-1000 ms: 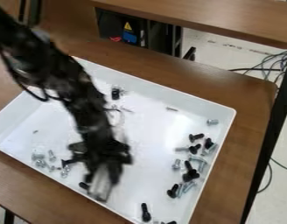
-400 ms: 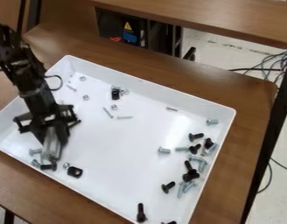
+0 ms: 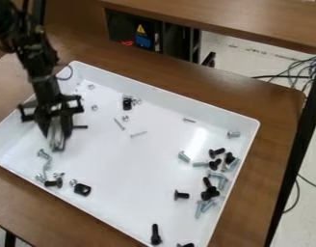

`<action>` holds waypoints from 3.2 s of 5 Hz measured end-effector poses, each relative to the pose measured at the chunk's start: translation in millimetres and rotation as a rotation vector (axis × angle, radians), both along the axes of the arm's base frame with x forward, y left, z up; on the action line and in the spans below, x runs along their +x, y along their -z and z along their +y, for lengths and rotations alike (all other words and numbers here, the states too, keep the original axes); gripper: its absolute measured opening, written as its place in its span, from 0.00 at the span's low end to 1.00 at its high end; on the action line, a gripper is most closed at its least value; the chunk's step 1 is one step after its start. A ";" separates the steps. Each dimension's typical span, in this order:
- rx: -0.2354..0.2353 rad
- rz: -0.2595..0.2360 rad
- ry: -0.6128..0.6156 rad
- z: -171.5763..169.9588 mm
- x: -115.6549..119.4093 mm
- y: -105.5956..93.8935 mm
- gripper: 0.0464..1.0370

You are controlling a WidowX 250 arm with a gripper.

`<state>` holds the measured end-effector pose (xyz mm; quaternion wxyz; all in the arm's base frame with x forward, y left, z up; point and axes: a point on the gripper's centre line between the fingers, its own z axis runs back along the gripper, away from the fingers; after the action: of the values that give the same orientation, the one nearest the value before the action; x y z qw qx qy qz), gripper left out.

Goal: Sweep into pile

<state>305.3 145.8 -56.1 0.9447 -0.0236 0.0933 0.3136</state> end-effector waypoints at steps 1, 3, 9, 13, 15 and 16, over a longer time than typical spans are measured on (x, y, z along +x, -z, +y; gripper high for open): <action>0.050 0.018 0.097 3.1 30.8 1.8 0.32; 0.131 0.094 0.473 -49.3 63.0 4.8 0.32; 0.075 0.101 1.085 -290.9 13.3 3.4 0.32; 0.014 -0.064 0.819 -210.8 -10.0 -13.2 0.32; 0.004 -0.164 0.632 -152.0 -1.8 -11.7 0.32; -0.049 -0.193 0.577 -145.2 9.6 -6.9 0.37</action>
<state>314.8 0.6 -49.2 0.9984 -0.0487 0.0136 0.0261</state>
